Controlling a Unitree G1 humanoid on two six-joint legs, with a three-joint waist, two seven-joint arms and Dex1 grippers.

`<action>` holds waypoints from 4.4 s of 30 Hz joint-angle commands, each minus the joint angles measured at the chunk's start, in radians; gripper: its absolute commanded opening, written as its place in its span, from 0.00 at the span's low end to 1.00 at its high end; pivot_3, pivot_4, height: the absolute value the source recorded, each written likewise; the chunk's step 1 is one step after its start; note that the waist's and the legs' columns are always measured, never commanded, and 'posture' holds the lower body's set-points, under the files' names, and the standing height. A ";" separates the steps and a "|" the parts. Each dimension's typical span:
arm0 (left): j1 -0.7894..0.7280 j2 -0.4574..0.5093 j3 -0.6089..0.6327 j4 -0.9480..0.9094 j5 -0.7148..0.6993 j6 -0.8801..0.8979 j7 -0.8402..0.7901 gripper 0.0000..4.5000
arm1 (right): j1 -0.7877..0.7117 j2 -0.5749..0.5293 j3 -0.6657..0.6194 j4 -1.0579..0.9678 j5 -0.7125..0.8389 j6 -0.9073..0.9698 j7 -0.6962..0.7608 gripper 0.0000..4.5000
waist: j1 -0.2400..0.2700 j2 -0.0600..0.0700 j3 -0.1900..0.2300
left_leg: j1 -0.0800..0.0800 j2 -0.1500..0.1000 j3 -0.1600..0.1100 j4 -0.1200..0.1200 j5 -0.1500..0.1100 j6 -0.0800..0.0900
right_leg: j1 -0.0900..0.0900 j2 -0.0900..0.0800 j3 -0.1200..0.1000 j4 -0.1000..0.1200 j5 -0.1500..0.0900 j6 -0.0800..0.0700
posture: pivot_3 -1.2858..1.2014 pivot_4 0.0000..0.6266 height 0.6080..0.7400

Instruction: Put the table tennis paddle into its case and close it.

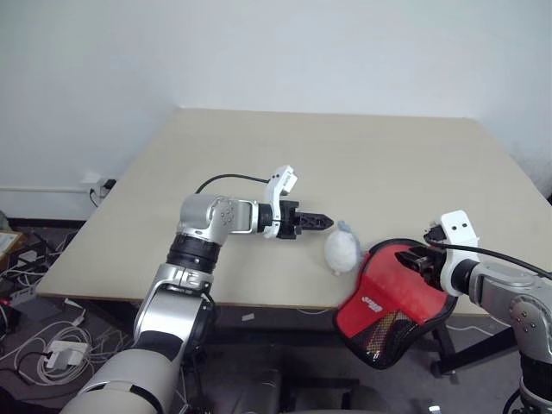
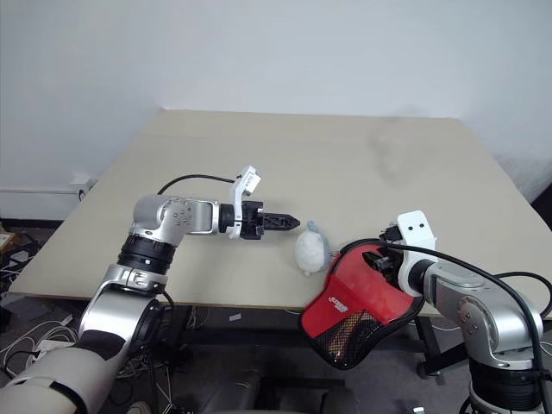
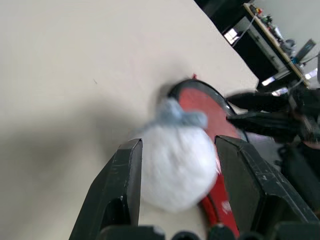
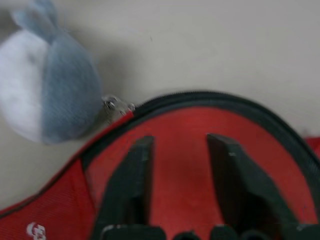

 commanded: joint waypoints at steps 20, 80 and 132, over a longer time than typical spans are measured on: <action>-0.079 -0.127 -0.144 0.216 0.215 -0.181 -0.223 0.94 | -0.013 0.079 0.033 0.154 -0.148 -0.074 -0.097 0.32 | 0.001 -0.001 0.001 | 0.000 0.002 -0.001 0.001 -0.002 0.005 | 0.000 0.000 0.000 0.000 0.000 0.000 | 0.52 0.00 0.81; -0.410 -0.455 0.156 0.816 0.443 -0.783 0.209 0.01 | 0.128 0.094 0.218 0.003 -0.228 0.041 -0.076 0.32 | 0.001 -0.017 -0.006 | 0.001 0.005 -0.004 0.002 -0.004 0.007 | 0.002 0.000 -0.003 0.001 0.000 0.000 | 0.52 0.00 0.81; -0.326 -0.394 0.191 0.785 0.489 -0.746 -0.038 0.84 | -0.005 0.102 -0.017 0.040 -0.206 -0.040 -0.055 0.32 | -0.001 -0.016 -0.005 | 0.000 0.001 -0.003 0.002 -0.004 0.006 | 0.001 0.000 -0.002 0.002 0.000 0.000 | 0.52 0.00 0.81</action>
